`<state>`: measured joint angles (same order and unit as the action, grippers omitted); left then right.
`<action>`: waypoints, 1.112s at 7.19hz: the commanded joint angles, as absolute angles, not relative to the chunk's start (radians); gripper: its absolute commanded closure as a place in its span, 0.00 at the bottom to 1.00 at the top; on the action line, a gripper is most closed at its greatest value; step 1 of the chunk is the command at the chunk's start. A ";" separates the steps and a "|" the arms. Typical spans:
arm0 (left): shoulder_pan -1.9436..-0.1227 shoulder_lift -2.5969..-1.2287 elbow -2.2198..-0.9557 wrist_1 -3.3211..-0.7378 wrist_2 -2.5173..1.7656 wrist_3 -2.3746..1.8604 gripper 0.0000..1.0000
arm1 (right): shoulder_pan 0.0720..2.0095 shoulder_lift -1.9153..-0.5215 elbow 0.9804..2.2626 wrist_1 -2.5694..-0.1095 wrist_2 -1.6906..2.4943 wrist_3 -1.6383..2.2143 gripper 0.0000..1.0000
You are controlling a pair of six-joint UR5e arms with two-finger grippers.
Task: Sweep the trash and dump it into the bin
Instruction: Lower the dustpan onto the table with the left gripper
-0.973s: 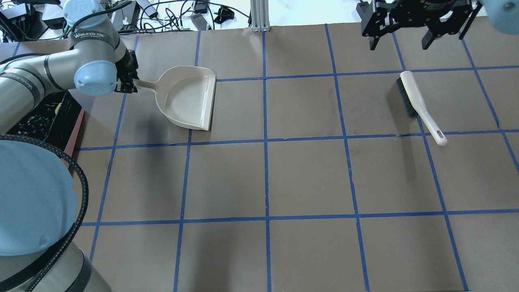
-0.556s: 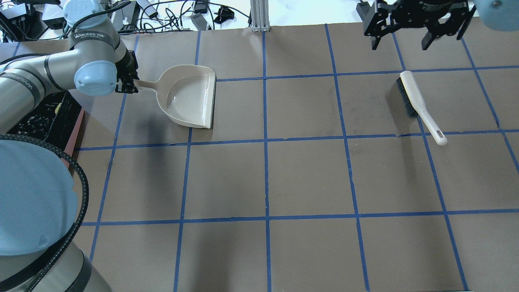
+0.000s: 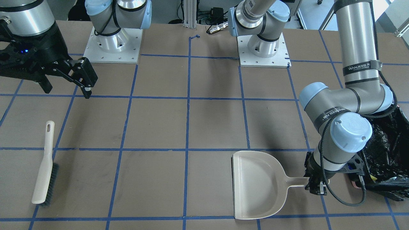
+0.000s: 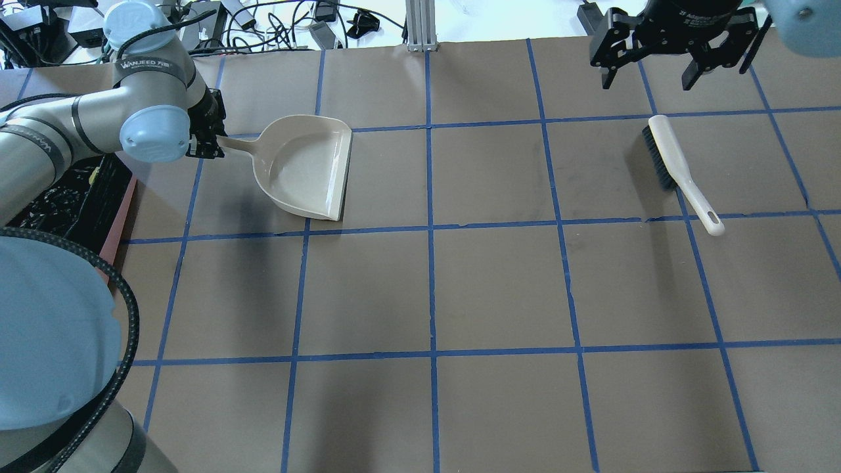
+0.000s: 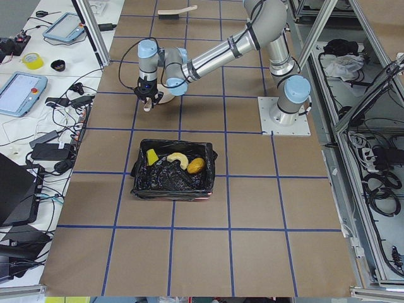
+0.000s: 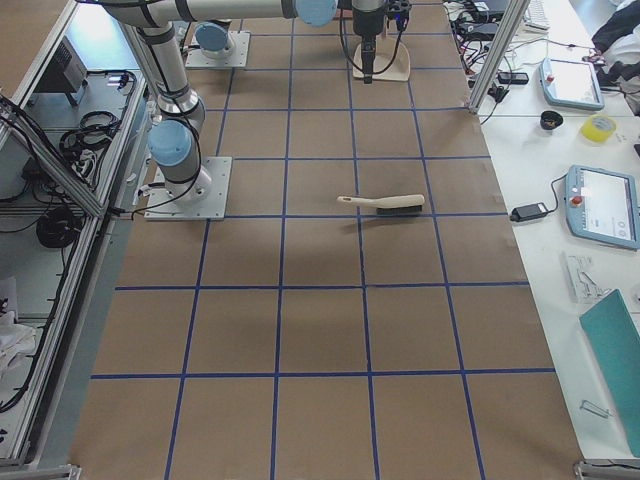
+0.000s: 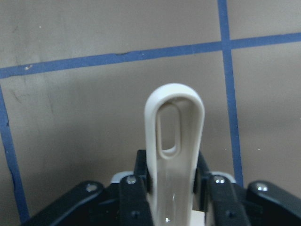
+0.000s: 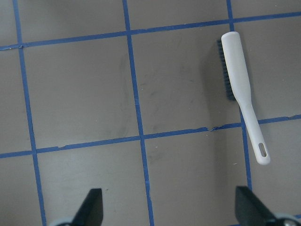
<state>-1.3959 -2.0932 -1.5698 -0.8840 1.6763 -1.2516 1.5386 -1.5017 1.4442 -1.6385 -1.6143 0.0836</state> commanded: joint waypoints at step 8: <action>-1.414 -2.056 -1.559 -0.853 1.678 -1.190 0.34 | 1.540 -1.491 1.474 -1.650 -1.627 0.075 0.00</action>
<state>-1.4020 -2.0867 -1.5585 -0.8492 1.6754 -1.1950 1.5414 -1.4916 1.4799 -1.6433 -1.6193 0.0804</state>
